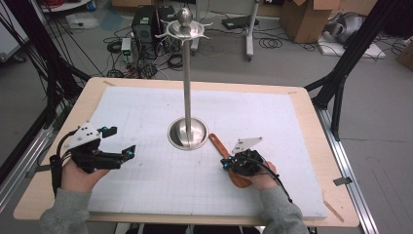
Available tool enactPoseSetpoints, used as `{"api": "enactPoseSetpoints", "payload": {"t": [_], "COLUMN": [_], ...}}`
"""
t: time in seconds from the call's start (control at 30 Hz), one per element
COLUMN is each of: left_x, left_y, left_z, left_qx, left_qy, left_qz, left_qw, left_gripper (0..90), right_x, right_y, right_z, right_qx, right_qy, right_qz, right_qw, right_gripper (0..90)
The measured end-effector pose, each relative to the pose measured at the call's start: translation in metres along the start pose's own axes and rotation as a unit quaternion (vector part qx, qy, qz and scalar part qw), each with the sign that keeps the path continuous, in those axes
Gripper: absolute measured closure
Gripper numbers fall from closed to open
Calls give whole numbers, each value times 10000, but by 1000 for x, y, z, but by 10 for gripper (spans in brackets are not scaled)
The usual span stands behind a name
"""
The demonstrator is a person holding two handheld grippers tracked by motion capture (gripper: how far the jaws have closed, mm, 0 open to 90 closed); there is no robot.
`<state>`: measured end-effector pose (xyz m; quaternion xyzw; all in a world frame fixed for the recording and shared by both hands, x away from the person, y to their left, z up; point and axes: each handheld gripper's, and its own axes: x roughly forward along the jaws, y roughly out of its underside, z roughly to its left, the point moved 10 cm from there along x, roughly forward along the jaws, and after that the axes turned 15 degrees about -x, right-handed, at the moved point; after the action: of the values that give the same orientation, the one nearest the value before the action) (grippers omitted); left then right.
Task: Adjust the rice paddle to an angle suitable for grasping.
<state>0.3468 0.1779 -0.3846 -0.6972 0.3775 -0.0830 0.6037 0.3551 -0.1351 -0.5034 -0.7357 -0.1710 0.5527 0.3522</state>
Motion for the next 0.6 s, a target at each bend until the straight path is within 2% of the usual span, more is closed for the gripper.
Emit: {"api": "enactPoseSetpoints", "payload": {"t": [0.33, 0.5, 0.6], "left_x": [5, 8, 12], "left_y": [-2, -3, 0], "left_z": [0, -2, -4], "left_qx": [17, 16, 33], "left_qy": [57, 86, 122], "left_qz": [10, 15, 82], "left_qw": [10000, 10000, 9999], "left_gripper": [91, 92, 91], "right_x": [2, -2, -6], "right_y": [2, 6, 9], "right_z": [23, 28, 28], "right_qx": [-180, -104, -154], "right_qy": [-244, -240, -174], "right_qz": [175, 179, 242], "right_qw": [9994, 9995, 9994], "right_gripper": [893, 894, 894]}}
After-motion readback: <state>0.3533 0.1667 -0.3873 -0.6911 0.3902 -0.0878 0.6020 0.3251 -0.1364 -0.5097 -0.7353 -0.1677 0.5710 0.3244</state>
